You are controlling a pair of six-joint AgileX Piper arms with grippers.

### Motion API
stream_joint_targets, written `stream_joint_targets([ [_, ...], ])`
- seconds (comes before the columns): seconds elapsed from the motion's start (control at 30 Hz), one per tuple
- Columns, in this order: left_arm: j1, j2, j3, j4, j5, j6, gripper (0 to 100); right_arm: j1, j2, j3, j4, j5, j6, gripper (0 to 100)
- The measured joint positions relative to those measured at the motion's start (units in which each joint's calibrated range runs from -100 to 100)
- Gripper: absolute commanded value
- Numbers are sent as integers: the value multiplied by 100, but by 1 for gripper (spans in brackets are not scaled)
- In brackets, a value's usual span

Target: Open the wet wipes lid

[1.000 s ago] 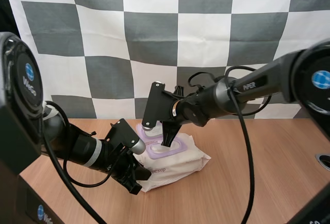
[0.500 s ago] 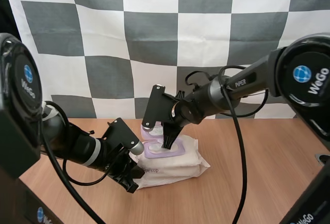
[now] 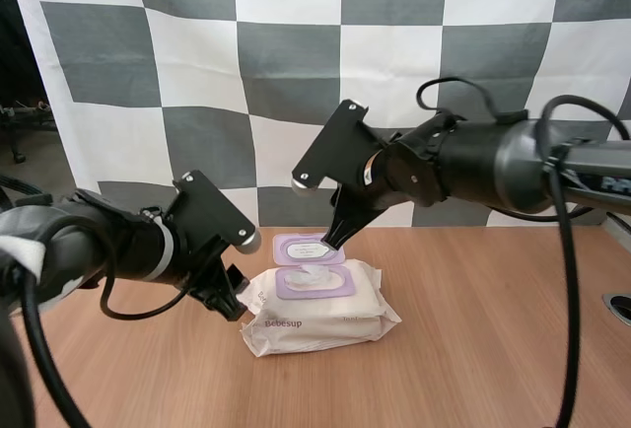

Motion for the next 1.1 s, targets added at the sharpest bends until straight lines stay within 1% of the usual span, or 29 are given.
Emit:
stream_joint_targets([
  [0.03,0,-197,-142,92,0,-186,5,0,-201,0,-153,175,160,0],
  [0.07,0,-397,-282,177,-37,-367,0,0,-358,0,-305,333,279,0],
  [0.2,0,-1153,-666,222,-734,-1015,1,-81,-1113,0,-805,1333,862,0],
  [0.3,0,-1710,-698,212,-1485,-1474,1,-236,-1709,0,-890,2053,1123,0],
  [0.5,0,-2116,-600,273,-1981,-1763,0,-360,-2028,0,-817,2382,1180,0],
  [0.53,0,-2313,-561,297,-2286,-1954,0,-418,-2185,0,-774,2489,1180,0],
  [0.57,0,-2991,-303,324,-2723,-2489,0,-611,-2823,0,-254,2813,1180,0],
  [0.6,0,-3229,-187,361,-2811,-2655,0,-746,-3217,0,114,3031,1238,0],
  [0.63,27,-3506,88,437,-2955,-2873,0,-819,-3377,0,237,3140,1293,0],
  [0.67,105,-3819,435,580,-3316,-3150,0,-888,-3654,0,497,3159,1402,0],
  [0.7,125,-4017,603,634,-3544,-3281,0,-922,-3814,0,634,3159,1466,0],
  [0.73,124,-4259,890,681,-3946,-3498,0,-990,-4197,0,923,2964,1506,0],
  [0.77,113,-4457,1102,674,-4204,-3652,0,-1029,-4324,0,1003,2823,1506,0],
  [0.9,-134,-5216,1900,674,-4809,-4247,0,-1138,-4564,117,1054,1945,1496,0],
  [1.0,-332,-5810,2490,674,-4830,-4615,0,-1164,-4667,466,761,1234,1496,0],
  [1.1,-510,-6256,2994,846,-4909,-4746,0,-1164,-4866,1042,229,391,1496,0],
])
